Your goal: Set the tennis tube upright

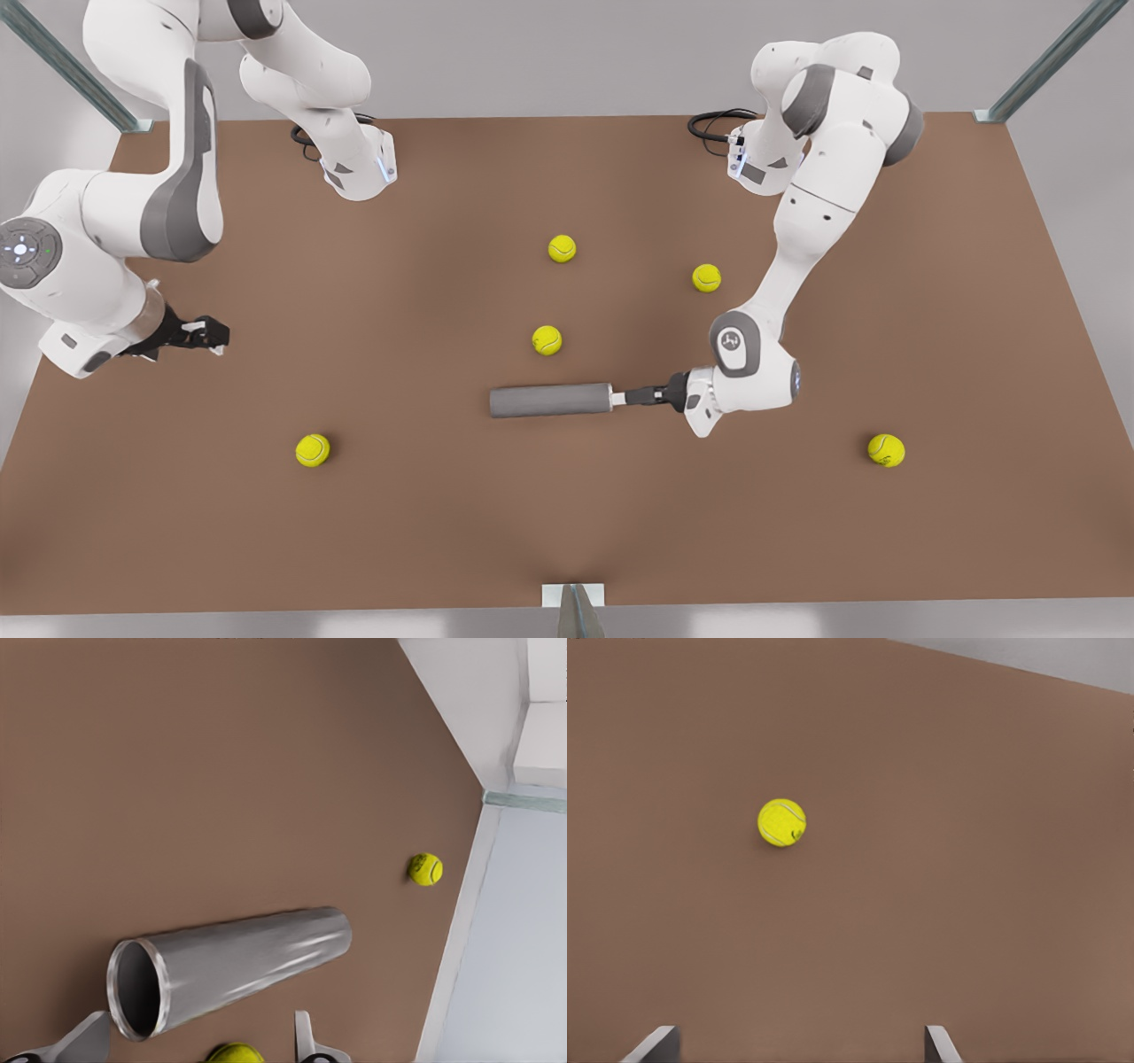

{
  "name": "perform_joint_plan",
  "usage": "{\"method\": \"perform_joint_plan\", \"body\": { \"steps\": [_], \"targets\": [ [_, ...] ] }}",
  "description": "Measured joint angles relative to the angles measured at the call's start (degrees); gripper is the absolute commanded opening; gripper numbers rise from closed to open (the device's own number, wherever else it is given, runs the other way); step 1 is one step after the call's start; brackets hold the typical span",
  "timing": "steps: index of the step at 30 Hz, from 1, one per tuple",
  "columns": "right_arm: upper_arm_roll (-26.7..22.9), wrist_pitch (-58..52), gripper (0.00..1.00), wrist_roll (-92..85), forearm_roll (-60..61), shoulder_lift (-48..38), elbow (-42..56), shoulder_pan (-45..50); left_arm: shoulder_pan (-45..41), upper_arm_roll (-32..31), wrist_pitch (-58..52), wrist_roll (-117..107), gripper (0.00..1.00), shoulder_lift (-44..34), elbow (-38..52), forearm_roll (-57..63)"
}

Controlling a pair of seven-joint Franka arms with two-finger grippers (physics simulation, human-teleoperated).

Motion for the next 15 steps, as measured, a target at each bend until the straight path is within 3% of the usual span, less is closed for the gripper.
{"method": "perform_joint_plan", "body": {
  "steps": [15],
  "targets": [
    [0.26,3.41,1.0,0.15,0.03,1.83,1.58,1.67,-0.88,-1.32,2.22,6.69,0.98,3.03,-0.34,-5.39]
  ]
}}
